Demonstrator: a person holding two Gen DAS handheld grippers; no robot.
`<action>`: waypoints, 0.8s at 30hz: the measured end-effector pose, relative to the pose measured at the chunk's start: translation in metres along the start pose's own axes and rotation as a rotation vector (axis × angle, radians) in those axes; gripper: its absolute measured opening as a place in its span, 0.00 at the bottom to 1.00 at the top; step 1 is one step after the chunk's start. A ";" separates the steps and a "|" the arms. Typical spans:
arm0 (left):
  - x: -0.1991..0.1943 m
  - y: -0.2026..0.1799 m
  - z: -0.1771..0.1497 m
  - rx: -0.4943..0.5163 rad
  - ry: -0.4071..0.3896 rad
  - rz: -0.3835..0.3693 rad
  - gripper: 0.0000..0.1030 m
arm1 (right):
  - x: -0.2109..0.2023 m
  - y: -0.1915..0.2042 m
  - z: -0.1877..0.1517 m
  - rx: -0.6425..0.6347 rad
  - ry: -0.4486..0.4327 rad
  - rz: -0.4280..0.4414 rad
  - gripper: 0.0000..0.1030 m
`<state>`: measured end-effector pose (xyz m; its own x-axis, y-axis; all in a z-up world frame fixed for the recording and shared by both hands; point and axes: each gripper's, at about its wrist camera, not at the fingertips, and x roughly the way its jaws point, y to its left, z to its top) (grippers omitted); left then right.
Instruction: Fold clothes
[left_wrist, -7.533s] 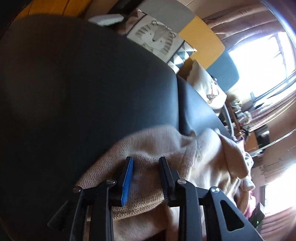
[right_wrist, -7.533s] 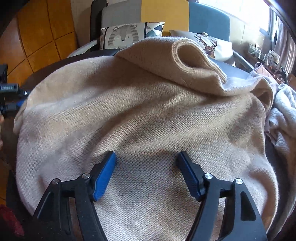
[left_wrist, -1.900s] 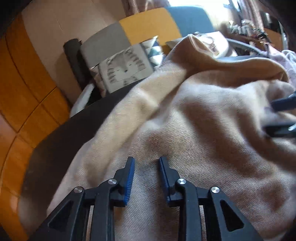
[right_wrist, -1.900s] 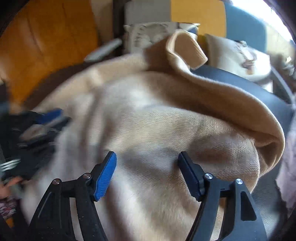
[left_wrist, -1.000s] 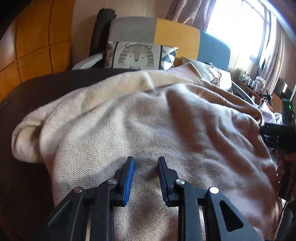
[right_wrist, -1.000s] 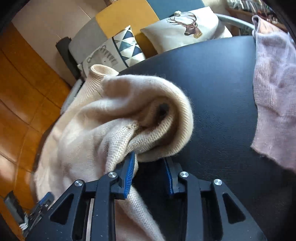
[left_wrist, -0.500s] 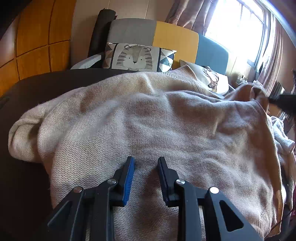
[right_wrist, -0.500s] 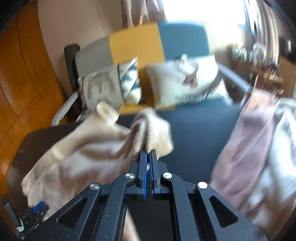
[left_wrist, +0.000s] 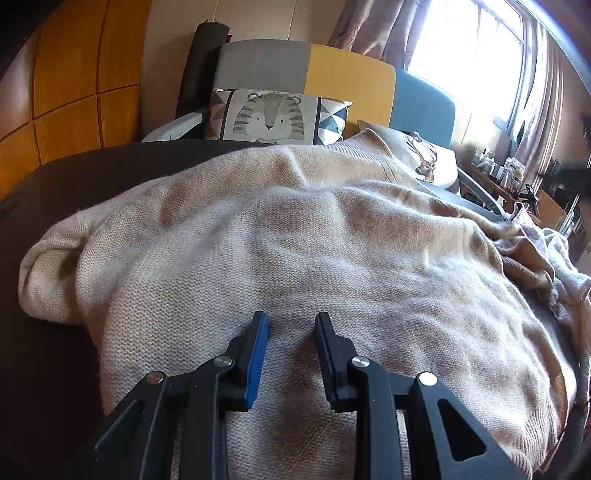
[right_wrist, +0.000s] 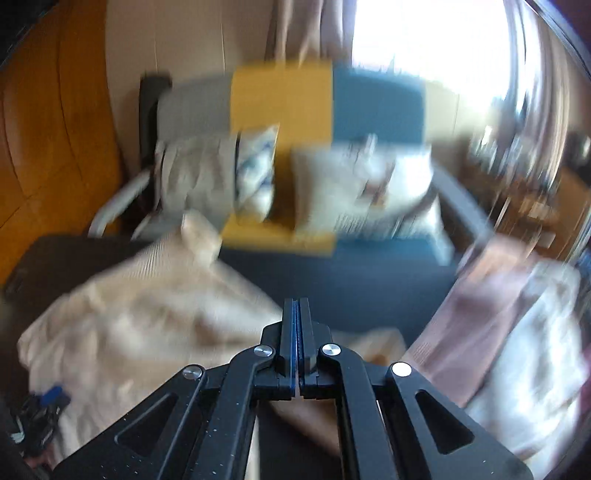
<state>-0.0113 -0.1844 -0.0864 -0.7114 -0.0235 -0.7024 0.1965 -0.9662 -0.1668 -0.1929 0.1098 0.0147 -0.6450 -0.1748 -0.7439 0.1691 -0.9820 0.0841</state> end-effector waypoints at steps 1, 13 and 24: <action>0.000 0.001 0.000 -0.004 -0.001 -0.005 0.25 | 0.009 -0.003 -0.014 0.027 0.037 0.025 0.02; 0.017 0.025 0.021 0.138 0.042 0.117 0.29 | 0.039 -0.037 -0.097 0.213 0.191 -0.124 0.35; 0.024 0.050 0.032 0.145 0.059 0.130 0.29 | 0.084 0.014 -0.085 -0.056 0.161 -0.206 0.02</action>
<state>-0.0403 -0.2418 -0.0896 -0.6451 -0.1396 -0.7513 0.1820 -0.9829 0.0264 -0.1817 0.0875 -0.1031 -0.5442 0.0465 -0.8377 0.0906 -0.9894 -0.1138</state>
